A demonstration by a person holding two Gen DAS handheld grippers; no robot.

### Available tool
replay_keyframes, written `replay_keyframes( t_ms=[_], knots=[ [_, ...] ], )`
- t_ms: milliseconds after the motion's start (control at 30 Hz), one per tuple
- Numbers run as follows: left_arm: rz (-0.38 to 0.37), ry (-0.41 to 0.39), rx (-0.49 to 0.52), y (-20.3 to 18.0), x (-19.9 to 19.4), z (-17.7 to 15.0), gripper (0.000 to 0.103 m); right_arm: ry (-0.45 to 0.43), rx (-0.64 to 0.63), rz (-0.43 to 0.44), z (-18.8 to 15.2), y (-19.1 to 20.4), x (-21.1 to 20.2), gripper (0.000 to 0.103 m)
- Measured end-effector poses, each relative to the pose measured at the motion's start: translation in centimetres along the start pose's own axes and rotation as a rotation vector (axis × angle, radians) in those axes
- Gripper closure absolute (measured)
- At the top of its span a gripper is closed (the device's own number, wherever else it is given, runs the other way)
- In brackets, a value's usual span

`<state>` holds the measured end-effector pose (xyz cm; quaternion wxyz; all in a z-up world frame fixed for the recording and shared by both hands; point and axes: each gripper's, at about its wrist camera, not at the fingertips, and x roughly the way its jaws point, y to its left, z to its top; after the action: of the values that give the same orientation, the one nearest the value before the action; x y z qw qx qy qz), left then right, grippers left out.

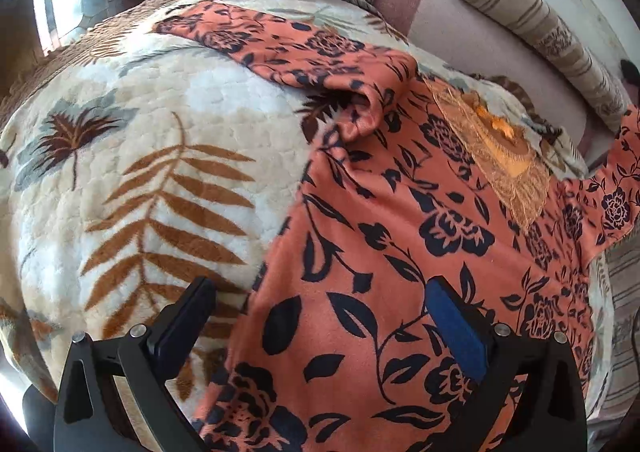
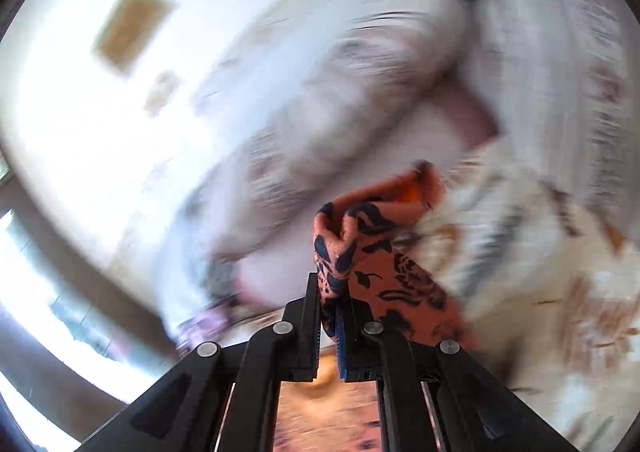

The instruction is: Fold small clothes

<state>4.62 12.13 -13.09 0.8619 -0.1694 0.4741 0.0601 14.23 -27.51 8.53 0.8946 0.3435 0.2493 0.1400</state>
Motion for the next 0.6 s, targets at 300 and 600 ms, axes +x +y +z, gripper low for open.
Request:
replay_keyframes(
  t_ms=[300,600],
  knots=[
    [0.038,-0.132,-0.099,5.4,-4.4,1.6,0.0,0.367,0.116,0.163,-19.8,5.5,14.6,0.065],
    [-0.028,-0.156,0.013,2.0,-4.8,3.6,0.0,0.472,0.189,0.122,-24.7,-2.7,13.2,0.011]
  ],
)
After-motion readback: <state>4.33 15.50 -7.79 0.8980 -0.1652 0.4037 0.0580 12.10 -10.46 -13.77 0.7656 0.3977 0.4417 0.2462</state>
